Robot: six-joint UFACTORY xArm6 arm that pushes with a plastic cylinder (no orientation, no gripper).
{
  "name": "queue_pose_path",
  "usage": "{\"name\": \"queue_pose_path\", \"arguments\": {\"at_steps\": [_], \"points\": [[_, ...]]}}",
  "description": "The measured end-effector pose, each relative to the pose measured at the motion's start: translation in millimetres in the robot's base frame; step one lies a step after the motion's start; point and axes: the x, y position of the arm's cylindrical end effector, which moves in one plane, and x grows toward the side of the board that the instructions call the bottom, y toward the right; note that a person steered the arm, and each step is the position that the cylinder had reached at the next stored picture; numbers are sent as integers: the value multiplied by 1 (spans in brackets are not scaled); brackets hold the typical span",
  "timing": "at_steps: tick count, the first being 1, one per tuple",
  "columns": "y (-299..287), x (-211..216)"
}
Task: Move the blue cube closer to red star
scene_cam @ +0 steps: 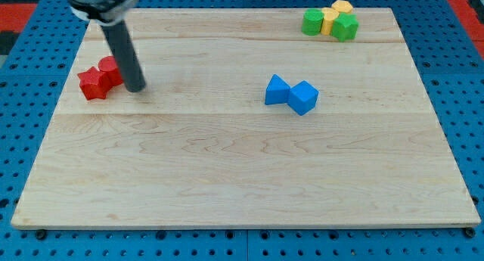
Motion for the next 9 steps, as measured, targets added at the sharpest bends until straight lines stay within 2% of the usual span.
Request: {"name": "queue_pose_path", "arguments": {"at_steps": [2, 3, 4, 5, 6, 7, 8, 9], "points": [[171, 81], [263, 67], [325, 22], [278, -3], [224, 1], [216, 19], [277, 34], [270, 53]]}}
